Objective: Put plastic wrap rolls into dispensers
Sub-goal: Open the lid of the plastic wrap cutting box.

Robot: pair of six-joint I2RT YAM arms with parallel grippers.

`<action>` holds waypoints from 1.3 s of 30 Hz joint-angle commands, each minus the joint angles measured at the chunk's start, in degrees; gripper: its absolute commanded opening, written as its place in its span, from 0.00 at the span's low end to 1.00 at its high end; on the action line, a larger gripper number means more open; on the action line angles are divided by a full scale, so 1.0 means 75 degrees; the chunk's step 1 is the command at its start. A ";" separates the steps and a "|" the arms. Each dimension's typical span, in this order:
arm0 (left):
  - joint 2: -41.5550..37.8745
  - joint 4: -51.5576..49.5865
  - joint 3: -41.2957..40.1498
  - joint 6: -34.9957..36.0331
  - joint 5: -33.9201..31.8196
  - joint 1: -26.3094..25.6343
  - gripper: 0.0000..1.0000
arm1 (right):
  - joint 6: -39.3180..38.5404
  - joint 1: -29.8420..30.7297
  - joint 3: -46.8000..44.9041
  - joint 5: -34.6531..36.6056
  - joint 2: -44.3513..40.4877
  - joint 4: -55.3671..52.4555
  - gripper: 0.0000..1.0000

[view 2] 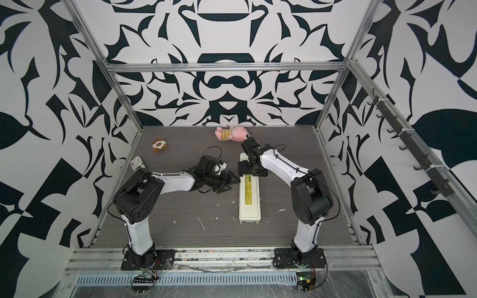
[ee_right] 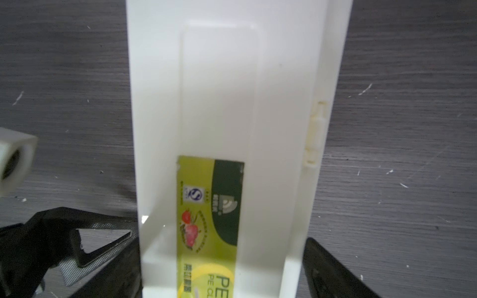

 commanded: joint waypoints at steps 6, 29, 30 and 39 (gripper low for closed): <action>-0.0130 0.0172 0.0162 0.0008 0.0264 -0.0139 0.84 | -0.0121 0.0050 0.0429 0.0218 -0.0456 -0.0223 0.86; 0.0361 -0.0309 0.1061 0.0023 0.0222 -0.0457 0.83 | -0.0263 -0.0603 -0.0235 0.0059 -0.1573 -0.0261 0.83; 0.0337 -0.0499 0.1201 0.0112 0.0196 -0.0498 0.84 | -0.0269 -0.0685 -0.0314 0.0050 -0.1674 -0.0263 0.83; 0.0339 -0.2324 0.2657 0.0787 -0.0191 -0.0976 0.84 | -0.0407 -0.1424 -0.1043 -0.0029 -0.2637 -0.0225 0.86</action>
